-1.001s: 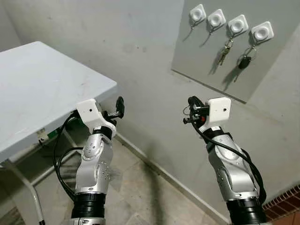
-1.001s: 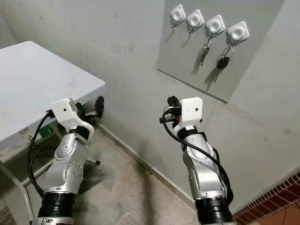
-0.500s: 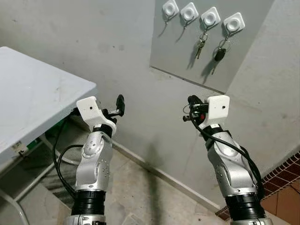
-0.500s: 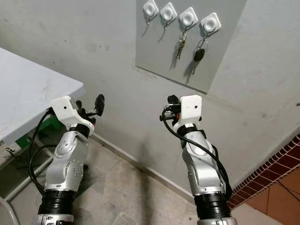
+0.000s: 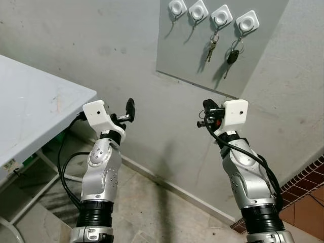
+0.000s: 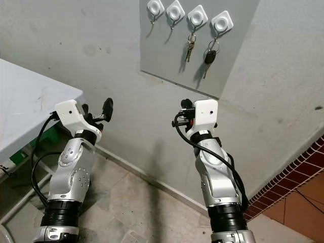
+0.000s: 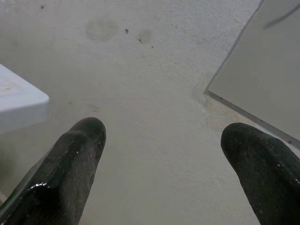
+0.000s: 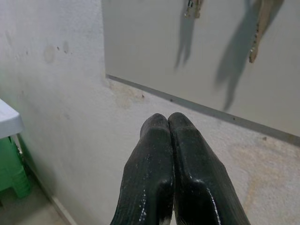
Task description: Hang keys on a hook
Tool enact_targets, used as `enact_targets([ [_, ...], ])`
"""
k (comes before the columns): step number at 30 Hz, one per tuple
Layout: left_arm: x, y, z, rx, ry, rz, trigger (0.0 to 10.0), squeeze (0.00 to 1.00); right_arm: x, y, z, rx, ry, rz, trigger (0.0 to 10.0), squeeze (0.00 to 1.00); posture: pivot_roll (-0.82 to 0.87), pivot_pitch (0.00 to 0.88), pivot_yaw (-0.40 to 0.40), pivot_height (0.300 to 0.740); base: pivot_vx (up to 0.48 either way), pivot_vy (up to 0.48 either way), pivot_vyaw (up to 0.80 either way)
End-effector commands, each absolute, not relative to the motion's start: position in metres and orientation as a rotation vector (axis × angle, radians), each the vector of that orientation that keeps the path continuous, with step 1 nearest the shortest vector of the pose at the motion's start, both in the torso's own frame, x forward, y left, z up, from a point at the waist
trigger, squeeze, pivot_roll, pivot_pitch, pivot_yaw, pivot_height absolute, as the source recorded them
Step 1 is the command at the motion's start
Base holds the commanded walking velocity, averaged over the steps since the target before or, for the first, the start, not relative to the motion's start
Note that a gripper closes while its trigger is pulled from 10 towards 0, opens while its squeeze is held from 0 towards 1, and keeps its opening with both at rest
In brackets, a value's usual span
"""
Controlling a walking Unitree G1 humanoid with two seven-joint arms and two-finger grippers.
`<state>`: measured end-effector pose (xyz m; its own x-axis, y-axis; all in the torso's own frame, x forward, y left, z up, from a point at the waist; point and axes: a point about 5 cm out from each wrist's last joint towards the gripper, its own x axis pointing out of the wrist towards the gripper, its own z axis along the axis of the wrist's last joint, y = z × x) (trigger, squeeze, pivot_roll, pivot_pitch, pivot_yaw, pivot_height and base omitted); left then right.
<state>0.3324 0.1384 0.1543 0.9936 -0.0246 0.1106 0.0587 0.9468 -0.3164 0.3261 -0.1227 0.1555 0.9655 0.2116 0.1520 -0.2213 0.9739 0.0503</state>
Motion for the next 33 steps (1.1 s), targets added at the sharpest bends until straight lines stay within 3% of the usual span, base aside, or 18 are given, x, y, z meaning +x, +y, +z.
enact_targets([
  [1,0.3351,0.1338,0.1575,-0.31,-0.114,-0.068,10.0,0.0,0.3285,-0.1264,0.1599,0.07,-0.164,0.207,10.0,0.0,0.0,0.0,-0.037,0.74,0.0,0.0,-0.73],
  [33,0.3346,0.1316,0.1568,-0.303,-0.113,-0.081,10.0,0.0,0.3285,-0.1264,0.159,0.076,-0.164,0.201,10.0,0.0,0.0,0.0,-0.036,0.74,0.0,0.0,-0.73],
])
